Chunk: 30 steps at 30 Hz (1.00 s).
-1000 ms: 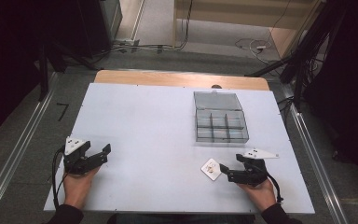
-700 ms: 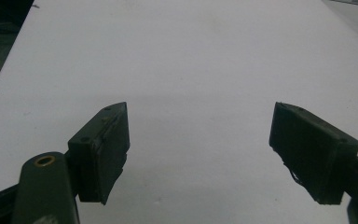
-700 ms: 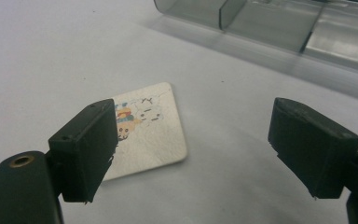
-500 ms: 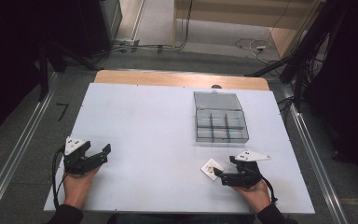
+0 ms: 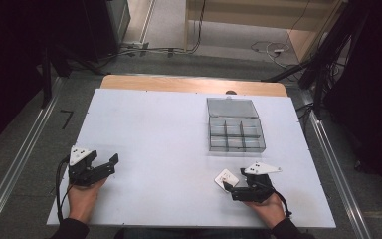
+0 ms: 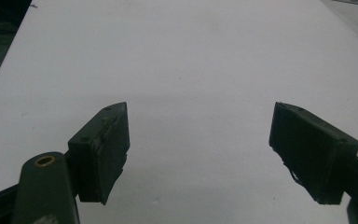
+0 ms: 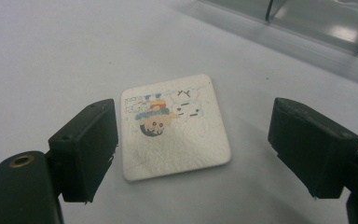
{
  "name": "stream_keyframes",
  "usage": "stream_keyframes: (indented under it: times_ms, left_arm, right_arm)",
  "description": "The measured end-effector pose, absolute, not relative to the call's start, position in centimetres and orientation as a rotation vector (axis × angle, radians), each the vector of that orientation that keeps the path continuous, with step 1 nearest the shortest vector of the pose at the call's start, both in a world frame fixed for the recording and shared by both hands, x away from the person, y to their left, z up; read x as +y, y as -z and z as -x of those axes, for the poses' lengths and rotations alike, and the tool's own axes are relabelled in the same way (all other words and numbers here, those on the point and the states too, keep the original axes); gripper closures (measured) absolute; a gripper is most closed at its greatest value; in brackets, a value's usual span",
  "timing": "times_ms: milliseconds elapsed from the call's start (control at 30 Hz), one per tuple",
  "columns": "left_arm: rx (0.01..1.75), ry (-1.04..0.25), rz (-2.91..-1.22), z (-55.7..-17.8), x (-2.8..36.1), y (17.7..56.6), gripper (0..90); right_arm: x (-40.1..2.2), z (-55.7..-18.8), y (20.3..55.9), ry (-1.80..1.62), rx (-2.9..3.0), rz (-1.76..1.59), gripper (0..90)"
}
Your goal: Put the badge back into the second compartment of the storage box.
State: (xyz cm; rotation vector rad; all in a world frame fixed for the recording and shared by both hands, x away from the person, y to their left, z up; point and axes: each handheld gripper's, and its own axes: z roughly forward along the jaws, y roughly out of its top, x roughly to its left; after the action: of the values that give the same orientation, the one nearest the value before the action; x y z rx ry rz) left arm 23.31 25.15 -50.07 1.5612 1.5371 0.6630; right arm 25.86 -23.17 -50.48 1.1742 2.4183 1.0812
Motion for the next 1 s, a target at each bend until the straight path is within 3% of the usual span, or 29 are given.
stream_keyframes:
  times_ms: [300, 667, 1000]
  left_arm:
    - [1.536, -0.664, -1.562, -23.3, 25.1, 50.0, 20.1]
    - [1.537, -0.663, -1.568, -23.3, 25.1, 50.1, 20.1]
    - [1.535, -0.668, -1.56, -23.3, 25.1, 50.0, 20.1]
  right_arm:
    - [-22.2, -25.4, 50.9, -1.021, 2.443, -1.087, 15.0]
    - [-21.9, -25.0, 51.1, -0.961, 2.446, -1.047, 30.8]
    - [-22.2, -25.2, 50.5, -0.994, 2.428, -1.061, 31.2]
